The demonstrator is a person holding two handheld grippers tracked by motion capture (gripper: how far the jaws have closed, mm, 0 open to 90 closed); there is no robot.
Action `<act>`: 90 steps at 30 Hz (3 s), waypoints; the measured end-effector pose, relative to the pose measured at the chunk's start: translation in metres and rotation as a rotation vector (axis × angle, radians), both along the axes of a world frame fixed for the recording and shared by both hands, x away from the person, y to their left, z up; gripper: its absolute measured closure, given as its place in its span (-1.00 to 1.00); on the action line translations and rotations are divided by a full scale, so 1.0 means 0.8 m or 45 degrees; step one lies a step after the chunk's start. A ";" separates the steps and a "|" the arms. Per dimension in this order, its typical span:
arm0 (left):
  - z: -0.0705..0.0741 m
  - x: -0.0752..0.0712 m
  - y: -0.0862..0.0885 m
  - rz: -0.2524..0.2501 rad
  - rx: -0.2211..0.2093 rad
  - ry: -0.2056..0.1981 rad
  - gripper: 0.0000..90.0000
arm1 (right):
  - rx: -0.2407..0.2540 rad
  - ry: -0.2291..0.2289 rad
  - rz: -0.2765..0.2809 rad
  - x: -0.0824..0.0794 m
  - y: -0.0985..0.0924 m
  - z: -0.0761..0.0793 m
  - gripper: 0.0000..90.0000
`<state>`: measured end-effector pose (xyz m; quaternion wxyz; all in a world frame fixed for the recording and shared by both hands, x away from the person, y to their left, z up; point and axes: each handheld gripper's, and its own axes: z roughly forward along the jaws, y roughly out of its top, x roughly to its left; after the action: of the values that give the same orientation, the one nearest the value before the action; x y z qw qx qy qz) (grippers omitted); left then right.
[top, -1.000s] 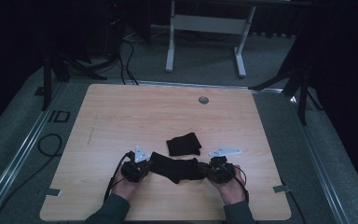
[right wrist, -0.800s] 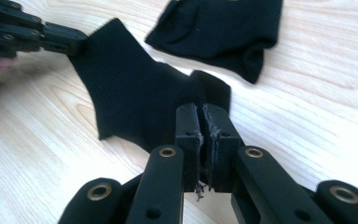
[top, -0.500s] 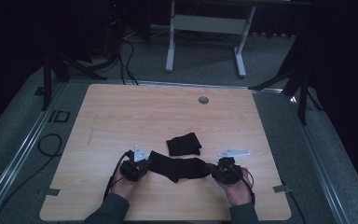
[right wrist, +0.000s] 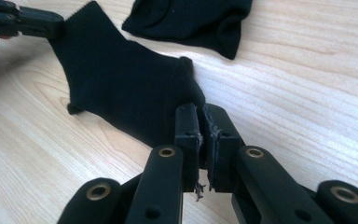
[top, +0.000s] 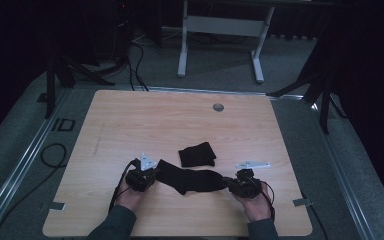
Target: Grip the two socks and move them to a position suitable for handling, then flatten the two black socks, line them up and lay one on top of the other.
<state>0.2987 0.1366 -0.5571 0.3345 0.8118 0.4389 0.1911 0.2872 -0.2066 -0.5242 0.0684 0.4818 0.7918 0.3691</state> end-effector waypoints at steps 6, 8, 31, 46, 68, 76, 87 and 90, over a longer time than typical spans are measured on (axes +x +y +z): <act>0.000 0.001 0.002 0.010 0.015 -0.003 0.97 | -0.035 0.029 -0.060 0.005 -0.008 -0.007 0.75; 0.000 0.001 0.002 0.013 0.018 -0.006 0.97 | -0.057 0.038 -0.095 0.007 -0.011 -0.010 0.69; 0.010 0.001 0.008 -0.021 -0.101 -0.054 0.52 | -0.058 -0.199 0.034 0.032 0.040 0.031 0.33; 0.013 0.006 0.000 -0.049 -0.124 -0.070 0.50 | -0.096 -0.212 0.109 0.040 0.065 0.025 0.31; 0.011 0.004 0.001 -0.046 -0.120 -0.065 0.48 | -0.236 -0.171 0.274 0.076 0.130 0.007 0.42; 0.011 0.003 0.001 -0.050 -0.115 -0.068 0.48 | -0.252 -0.138 0.274 0.090 0.139 -0.005 0.59; 0.011 0.003 -0.001 -0.054 -0.111 -0.066 0.48 | -0.235 -0.072 0.277 0.111 0.163 -0.010 0.41; 0.011 0.003 -0.001 -0.055 -0.114 -0.067 0.48 | -0.237 -0.035 0.262 0.118 0.168 -0.015 0.39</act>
<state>0.3010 0.1358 -0.5486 0.3860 0.7999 0.4206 0.1853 0.3817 -0.0724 -0.5361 0.0854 0.3843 0.8670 0.3056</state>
